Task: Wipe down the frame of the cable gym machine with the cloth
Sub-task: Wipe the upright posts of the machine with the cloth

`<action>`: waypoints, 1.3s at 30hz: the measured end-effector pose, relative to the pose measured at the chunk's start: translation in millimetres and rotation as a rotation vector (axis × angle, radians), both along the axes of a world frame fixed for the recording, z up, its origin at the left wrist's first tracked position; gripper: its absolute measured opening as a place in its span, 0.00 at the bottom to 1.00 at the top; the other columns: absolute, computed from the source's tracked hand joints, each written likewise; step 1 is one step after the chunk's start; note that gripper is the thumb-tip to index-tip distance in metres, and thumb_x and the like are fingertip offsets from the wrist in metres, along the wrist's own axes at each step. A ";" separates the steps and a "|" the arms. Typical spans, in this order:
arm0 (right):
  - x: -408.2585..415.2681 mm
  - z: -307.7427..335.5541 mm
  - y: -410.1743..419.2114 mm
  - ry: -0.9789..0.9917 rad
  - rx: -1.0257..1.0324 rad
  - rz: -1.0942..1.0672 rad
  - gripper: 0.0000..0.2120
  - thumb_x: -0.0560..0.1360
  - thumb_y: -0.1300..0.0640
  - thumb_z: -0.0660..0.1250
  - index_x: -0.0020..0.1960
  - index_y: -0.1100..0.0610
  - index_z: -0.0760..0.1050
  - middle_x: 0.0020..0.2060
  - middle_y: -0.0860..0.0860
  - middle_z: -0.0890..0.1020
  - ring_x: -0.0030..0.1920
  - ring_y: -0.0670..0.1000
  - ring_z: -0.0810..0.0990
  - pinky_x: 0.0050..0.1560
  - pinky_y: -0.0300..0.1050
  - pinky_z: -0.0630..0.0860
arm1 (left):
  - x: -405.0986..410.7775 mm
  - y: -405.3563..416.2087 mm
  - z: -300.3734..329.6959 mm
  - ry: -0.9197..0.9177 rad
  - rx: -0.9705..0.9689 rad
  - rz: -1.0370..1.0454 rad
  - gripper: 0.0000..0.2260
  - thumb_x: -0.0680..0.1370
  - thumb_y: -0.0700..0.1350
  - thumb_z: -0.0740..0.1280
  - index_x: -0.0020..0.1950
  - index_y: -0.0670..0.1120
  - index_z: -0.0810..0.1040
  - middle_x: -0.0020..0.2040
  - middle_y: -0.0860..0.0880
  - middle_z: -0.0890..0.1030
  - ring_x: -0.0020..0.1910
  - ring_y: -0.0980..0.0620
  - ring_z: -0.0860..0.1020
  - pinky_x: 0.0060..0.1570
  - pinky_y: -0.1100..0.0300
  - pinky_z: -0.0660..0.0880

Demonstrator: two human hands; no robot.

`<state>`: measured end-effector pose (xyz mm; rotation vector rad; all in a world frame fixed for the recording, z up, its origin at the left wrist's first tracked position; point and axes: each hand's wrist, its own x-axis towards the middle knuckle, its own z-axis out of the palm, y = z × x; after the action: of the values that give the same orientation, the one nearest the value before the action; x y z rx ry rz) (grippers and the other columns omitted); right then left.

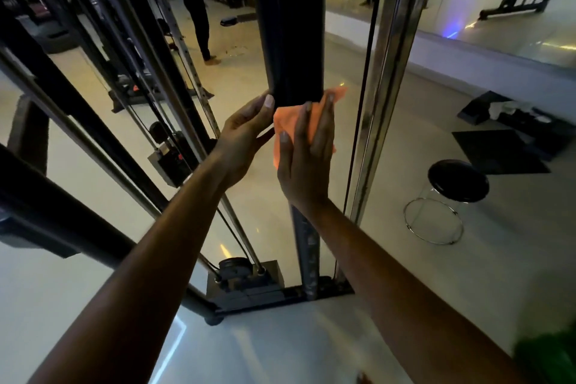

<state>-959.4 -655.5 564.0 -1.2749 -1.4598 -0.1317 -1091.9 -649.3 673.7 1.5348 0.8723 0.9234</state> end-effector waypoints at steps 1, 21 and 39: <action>-0.7 -10.5 -0.9 -0.023 0.011 -0.023 0.31 0.89 0.51 0.62 0.85 0.52 0.50 0.86 0.66 0.49 0.87 0.67 0.52 0.80 0.69 0.66 | -2.4 0.1 -0.2 0.027 0.018 -0.024 0.31 0.87 0.58 0.65 0.85 0.44 0.64 0.81 0.39 0.69 0.81 0.38 0.68 0.79 0.33 0.65; -16.0 -107.2 -24.8 -0.018 -0.160 -0.097 0.40 0.90 0.49 0.59 0.85 0.33 0.31 0.87 0.63 0.47 0.86 0.64 0.57 0.78 0.68 0.71 | -9.2 24.1 -90.8 0.039 0.060 -0.172 0.21 0.91 0.47 0.54 0.81 0.39 0.68 0.76 0.41 0.76 0.78 0.42 0.72 0.79 0.35 0.67; 9.2 -239.2 -33.6 -0.120 -0.164 0.015 0.34 0.89 0.51 0.61 0.87 0.48 0.44 0.88 0.61 0.42 0.84 0.67 0.62 0.70 0.67 0.77 | -0.8 5.7 -158.9 -0.001 0.160 -0.081 0.20 0.91 0.47 0.53 0.82 0.44 0.69 0.76 0.48 0.78 0.77 0.51 0.74 0.77 0.52 0.72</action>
<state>-950.2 -689.1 324.7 -1.4078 -1.6094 -0.0810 -1092.7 -643.6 514.8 1.6943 0.7440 0.9537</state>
